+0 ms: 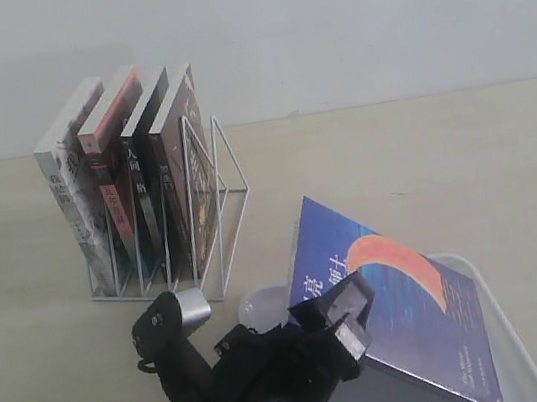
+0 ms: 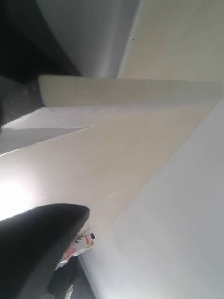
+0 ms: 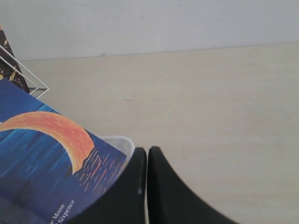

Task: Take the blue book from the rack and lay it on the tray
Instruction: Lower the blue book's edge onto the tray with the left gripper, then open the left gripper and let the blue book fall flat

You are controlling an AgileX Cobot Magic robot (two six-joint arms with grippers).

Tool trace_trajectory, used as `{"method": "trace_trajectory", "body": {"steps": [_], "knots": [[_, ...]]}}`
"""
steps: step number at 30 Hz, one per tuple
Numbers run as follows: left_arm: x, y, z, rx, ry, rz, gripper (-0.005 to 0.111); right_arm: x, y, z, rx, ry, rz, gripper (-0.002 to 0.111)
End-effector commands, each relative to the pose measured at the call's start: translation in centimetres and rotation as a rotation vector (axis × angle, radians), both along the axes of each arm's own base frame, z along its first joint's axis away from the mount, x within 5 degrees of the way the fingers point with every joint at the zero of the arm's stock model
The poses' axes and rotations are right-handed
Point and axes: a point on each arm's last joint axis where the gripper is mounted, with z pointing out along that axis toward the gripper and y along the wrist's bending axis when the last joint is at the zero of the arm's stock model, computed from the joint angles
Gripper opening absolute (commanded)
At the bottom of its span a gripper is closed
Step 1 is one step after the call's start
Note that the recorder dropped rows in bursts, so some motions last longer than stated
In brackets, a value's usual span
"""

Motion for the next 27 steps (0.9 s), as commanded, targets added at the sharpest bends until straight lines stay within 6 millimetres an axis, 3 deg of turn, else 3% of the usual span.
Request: {"method": "trace_trajectory", "body": {"steps": [1, 6, 11, 17, 27], "knots": [[-0.5, 0.7, -0.7, 0.066, -0.004, -0.029, 0.064, 0.0, -0.1, 0.2, -0.001, -0.017, -0.008, 0.000], [-1.1, 2.3, -1.5, 0.158, -0.019, -0.046, 0.064, 0.0, -0.1, 0.2, -0.001, -0.017, -0.008, 0.000], [-1.2, 2.6, -1.2, 0.190, -0.044, -0.057, 0.064, 0.0, -0.1, 0.2, -0.001, -0.017, -0.008, 0.000], [-1.6, 2.7, -0.2, 0.321, -0.085, -0.125, 0.064, 0.0, -0.1, 0.1, -0.002, -0.015, -0.008, 0.000], [-2.8, 5.7, 3.0, 0.431, -0.164, -0.180, 0.064, 0.0, -0.1, 0.1, -0.002, -0.015, -0.008, 0.000]]}}
